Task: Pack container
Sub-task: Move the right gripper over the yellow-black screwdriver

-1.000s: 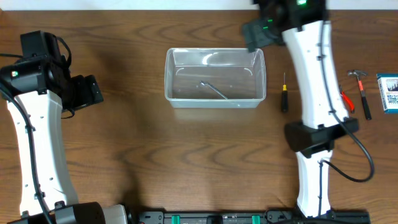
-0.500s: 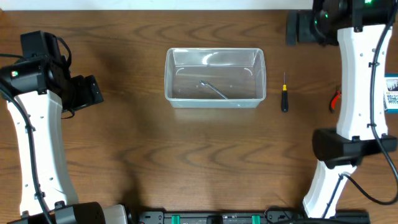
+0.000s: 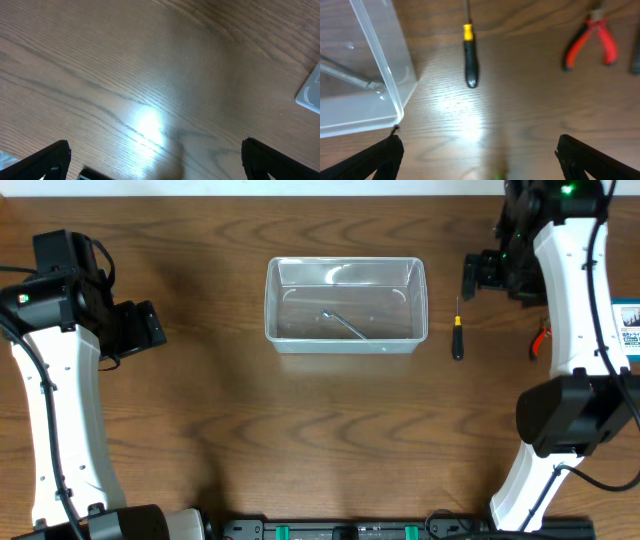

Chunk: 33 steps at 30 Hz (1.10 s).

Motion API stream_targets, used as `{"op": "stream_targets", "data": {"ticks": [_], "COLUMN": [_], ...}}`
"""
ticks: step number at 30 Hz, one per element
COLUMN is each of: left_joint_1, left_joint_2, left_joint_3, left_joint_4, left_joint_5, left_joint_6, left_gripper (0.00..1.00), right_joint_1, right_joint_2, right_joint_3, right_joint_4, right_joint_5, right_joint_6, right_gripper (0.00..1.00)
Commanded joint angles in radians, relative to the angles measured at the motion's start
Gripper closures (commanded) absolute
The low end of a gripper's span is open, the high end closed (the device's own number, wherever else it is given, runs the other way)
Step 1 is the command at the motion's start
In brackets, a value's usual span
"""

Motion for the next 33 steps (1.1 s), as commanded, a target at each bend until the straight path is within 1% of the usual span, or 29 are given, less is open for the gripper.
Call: {"op": "stream_targets", "data": {"ticks": [1,5,14,19,21,25,28,33], "left_joint_1": [0.004,0.004,0.004,0.004,0.004,0.004,0.004,0.004], "left_joint_2": [-0.01,-0.01,-0.01,-0.01,-0.01,-0.01,-0.01,-0.01], "left_joint_3": [0.023,0.023,0.023,0.023,0.023,0.023,0.023,0.023], "left_joint_4": [-0.001,-0.002,-0.004,-0.004,-0.004,-0.004,-0.004,-0.004], "left_joint_5": [-0.002,-0.002,-0.002,-0.002,-0.002,-0.002,-0.002,-0.002], "left_joint_6": [-0.006,-0.006,-0.005,-0.005,-0.006,-0.005,-0.005,-0.005], "left_gripper": [0.02,0.02,0.02,0.02,0.02,0.02,0.02,0.02], "right_joint_1": [0.001,0.0,0.001,0.001,0.001,0.001,0.001,0.004], "right_joint_2": [-0.026,-0.025,-0.024,-0.023,-0.023,-0.023,-0.023,-0.021], "right_joint_3": [-0.08,-0.18,-0.361,-0.444,-0.462,-0.466,-0.467,-0.468], "right_joint_4": [0.05,0.12,0.298,0.367,0.385,0.388,0.389,0.401], "right_joint_5": [-0.076,-0.07,-0.037,-0.037,-0.033,-0.016,0.034,0.045], "right_joint_6": [0.005,0.04,0.039,-0.003,-0.037,-0.041,-0.045,-0.115], "right_gripper": [0.01,0.01,0.01,0.01,0.01,0.01,0.01,0.01]}}
